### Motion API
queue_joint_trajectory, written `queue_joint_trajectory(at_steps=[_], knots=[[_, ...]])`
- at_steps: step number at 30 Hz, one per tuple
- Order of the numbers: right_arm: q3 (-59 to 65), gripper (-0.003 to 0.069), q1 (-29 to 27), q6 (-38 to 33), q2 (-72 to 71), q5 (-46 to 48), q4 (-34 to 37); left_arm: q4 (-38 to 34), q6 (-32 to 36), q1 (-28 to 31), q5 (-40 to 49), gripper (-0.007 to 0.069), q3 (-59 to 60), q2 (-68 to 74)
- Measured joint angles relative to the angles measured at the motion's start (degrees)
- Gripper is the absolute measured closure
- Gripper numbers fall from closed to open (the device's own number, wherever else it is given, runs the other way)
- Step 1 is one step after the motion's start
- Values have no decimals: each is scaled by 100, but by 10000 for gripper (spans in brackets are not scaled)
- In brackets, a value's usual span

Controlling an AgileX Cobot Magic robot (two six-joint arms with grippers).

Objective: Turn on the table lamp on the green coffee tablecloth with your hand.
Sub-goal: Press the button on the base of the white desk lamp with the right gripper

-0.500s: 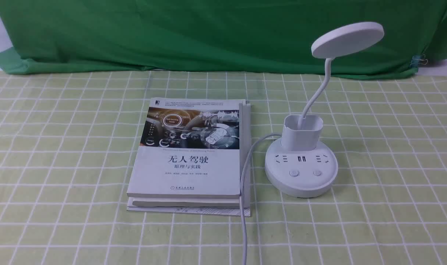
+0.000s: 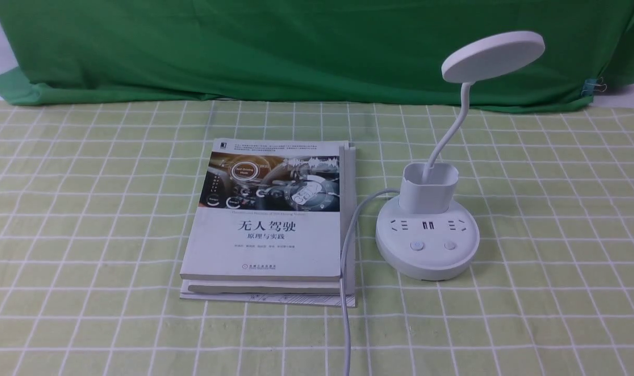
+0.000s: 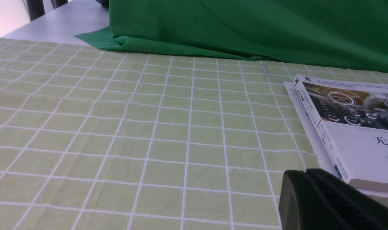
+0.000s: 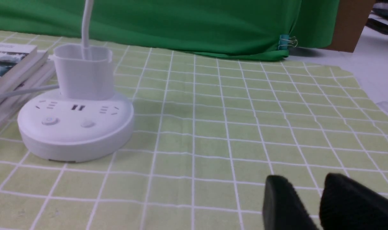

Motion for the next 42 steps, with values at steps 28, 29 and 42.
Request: queue_joint_trajectory(at_steps=[28, 29, 42], knots=[[-1146, 627, 424, 2363, 776, -177, 592, 0, 0, 0, 0, 622, 0, 0], [-1483, 628, 526, 2050, 1078, 134, 592, 0, 0, 0, 0, 622, 0, 0], [-4215, 626, 970, 248, 5447, 3266, 569, 0, 0, 0, 0, 622, 0, 0]])
